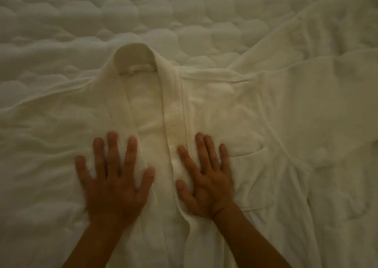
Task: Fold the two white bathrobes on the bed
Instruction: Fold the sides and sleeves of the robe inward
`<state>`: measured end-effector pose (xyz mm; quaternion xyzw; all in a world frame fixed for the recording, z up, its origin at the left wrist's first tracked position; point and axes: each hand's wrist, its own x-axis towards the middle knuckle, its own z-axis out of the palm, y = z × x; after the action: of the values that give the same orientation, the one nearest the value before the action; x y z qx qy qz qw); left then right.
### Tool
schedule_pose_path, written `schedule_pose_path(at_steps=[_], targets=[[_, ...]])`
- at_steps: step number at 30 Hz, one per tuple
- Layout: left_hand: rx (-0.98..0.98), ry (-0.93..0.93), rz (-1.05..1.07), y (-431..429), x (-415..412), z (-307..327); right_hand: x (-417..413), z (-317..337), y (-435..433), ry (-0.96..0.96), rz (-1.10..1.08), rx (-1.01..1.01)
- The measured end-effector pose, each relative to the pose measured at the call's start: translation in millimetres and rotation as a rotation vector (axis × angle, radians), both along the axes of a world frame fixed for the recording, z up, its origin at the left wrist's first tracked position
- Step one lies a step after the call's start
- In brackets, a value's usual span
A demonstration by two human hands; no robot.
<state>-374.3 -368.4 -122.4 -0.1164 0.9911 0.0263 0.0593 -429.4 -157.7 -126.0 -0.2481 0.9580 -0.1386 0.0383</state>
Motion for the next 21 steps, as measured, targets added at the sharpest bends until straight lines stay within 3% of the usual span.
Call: schedule_pose_path(at_steps=[5,9,12,13,14,16,18,21], targets=[[0.055,0.005,0.043,7.8,-3.7,9.5,-0.2,5.0,5.4,-0.102,0.029,-0.06],[-0.079,-0.157,-0.023,-6.1,8.4,-10.4,-3.7,17.3,9.8,-0.164,0.032,-0.091],[-0.166,0.009,-0.209,10.2,13.2,-3.8,-10.6,46.5,27.2,-0.331,0.067,-0.313],[-0.072,-0.088,-0.089,36.4,-2.4,15.8,-15.8,57.7,44.1,-0.399,0.003,-0.458],[0.025,-0.076,0.057,69.4,-27.3,37.1,-24.3,66.6,68.5,-0.42,-0.111,-0.566],[0.18,0.047,0.124,139.6,-78.7,86.8,-58.8,75.8,137.2,-0.234,-0.419,-0.685],[0.274,0.062,0.019,209.0,-121.1,105.0,-107.0,71.0,226.3,-0.019,-0.767,-0.714],[0.431,-0.017,-0.093,306.2,-186.6,104.1,-180.9,64.2,359.0,-0.1,-1.359,-0.798]])
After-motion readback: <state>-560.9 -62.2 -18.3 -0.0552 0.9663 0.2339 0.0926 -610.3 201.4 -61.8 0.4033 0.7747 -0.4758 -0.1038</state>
